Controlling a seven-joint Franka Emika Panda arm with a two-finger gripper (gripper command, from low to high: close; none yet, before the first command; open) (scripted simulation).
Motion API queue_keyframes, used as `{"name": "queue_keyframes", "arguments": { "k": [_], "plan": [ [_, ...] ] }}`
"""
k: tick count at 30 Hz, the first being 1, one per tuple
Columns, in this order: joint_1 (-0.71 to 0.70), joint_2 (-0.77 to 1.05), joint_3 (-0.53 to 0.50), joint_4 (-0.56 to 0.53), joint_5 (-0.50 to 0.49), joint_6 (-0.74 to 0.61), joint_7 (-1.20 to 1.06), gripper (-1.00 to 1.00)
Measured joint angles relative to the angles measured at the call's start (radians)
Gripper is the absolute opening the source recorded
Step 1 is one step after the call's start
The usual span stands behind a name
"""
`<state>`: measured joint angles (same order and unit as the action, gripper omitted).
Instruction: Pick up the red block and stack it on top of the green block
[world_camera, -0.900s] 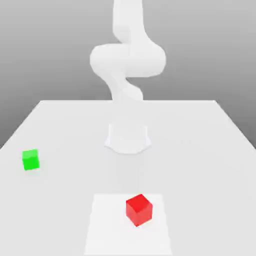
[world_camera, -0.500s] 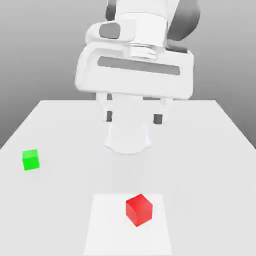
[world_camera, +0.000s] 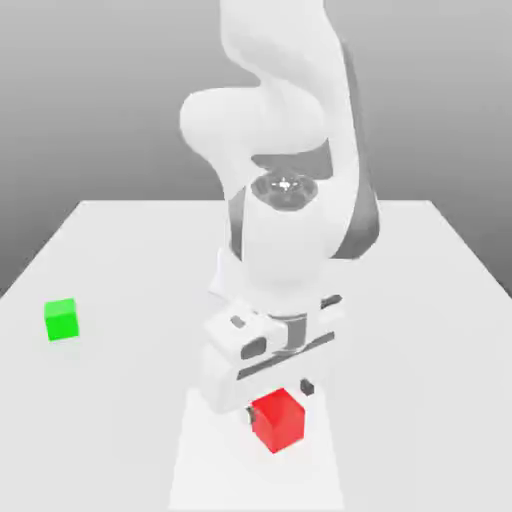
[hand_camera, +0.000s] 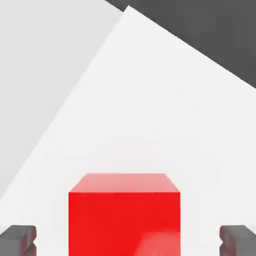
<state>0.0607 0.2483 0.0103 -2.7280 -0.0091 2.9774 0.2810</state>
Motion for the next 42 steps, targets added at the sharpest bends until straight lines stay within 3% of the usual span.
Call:
{"name": "queue_keyframes", "arguments": {
  "k": [7,13,32,35,38,39,42],
  "plan": [
    [0.000,0.000,0.000,0.000,-0.002,-0.001,0.002,-1.00],
    [-0.006,-0.183,0.009,-0.026,0.009,-0.158,-0.005,-1.00],
    [-0.760,-0.408,-0.432,-0.100,-0.153,-0.299,0.669,-1.00],
    [-0.790,-0.329,-0.480,-0.099,-0.081,-0.224,0.664,-1.00],
    [-0.791,-0.214,-0.453,-0.095,0.071,-0.124,0.563,-1.00],
    [-0.803,-0.179,-0.427,-0.093,0.127,-0.095,0.524,1.00],
    [-0.803,-0.179,-0.427,-0.093,0.127,-0.095,0.524,1.00]
  ]
}}
